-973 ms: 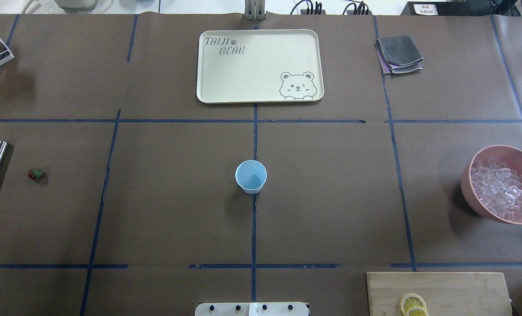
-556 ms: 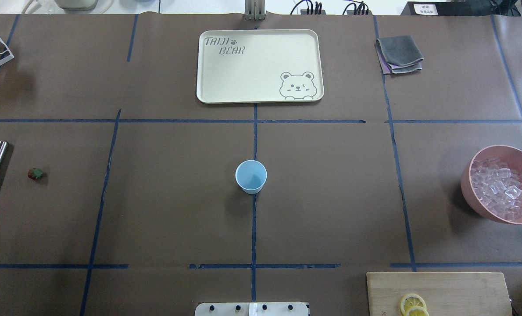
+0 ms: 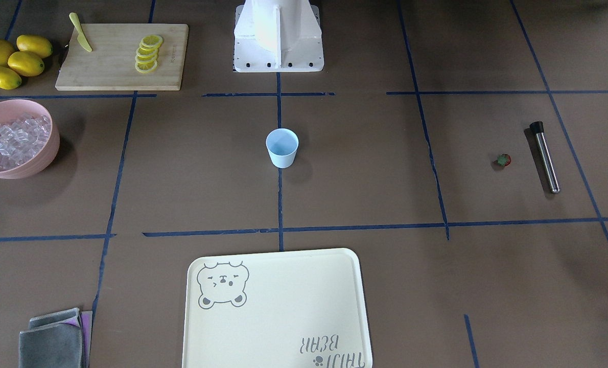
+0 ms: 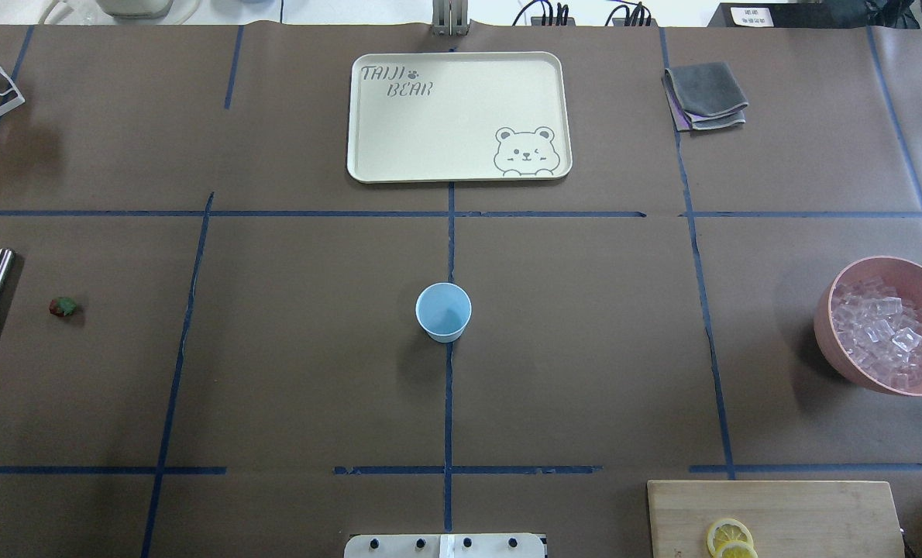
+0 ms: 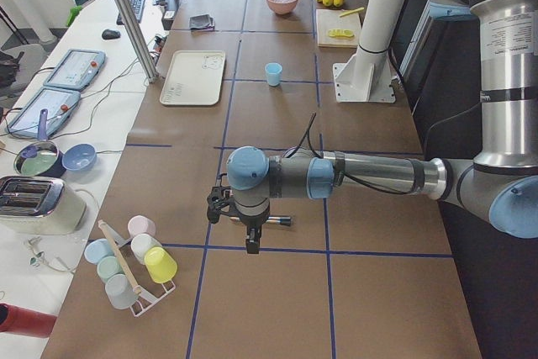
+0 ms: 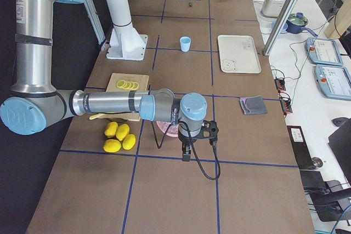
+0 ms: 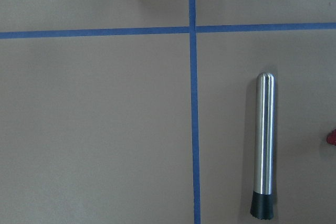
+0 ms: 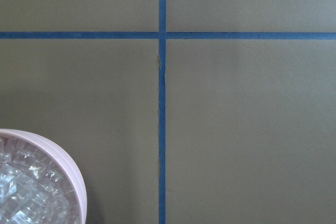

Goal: Mash ice and strawberries in cup

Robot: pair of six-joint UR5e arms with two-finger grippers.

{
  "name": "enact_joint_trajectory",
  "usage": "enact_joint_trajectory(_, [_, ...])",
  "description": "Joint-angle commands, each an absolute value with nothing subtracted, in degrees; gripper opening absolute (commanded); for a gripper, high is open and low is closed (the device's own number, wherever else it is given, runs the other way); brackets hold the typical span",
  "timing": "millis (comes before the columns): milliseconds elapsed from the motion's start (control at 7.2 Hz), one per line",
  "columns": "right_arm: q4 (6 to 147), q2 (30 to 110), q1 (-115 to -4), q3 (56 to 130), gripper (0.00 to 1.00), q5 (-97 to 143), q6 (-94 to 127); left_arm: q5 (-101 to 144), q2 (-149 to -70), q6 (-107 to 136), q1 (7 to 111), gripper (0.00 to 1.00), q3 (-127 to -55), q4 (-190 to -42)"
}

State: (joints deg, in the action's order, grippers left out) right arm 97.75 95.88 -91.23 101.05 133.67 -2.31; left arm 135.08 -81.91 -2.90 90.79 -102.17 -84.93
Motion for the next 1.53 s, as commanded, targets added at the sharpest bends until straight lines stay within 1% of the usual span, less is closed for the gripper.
enact_joint_trajectory(0, [96.5,95.5,-90.8,102.1,1.0,134.6,0.6,135.1,-81.8,-2.9,90.7,1.0,-102.1,-85.0])
enact_joint_trajectory(139, [95.5,94.7,-87.6,104.5,1.0,134.4,0.8,135.1,-81.8,-2.9,90.7,1.0,-102.1,-85.0])
enact_joint_trajectory(417, [87.2,94.7,-83.1,105.1,1.0,134.6,5.0,135.2,-81.8,-2.9,90.6,1.0,-102.1,-85.0])
enact_joint_trajectory(834, [74.1,94.7,-72.8,105.2,1.0,133.5,28.0,135.2,-81.8,-2.9,90.4,1.0,-102.0,-85.0])
enact_joint_trajectory(973, [66.7,95.3,-68.6,105.2,1.0,129.6,37.4,135.2,-81.8,-2.9,90.4,1.0,-101.9,-85.1])
enact_joint_trajectory(1112, [62.9,96.1,-64.9,105.2,1.0,126.0,41.9,135.2,-81.8,-2.9,90.4,1.0,-101.9,-85.1])
enact_joint_trajectory(1390, [62.5,97.1,-62.3,105.3,1.0,124.1,42.2,135.2,-81.8,-2.9,90.4,1.0,-101.9,-85.1])
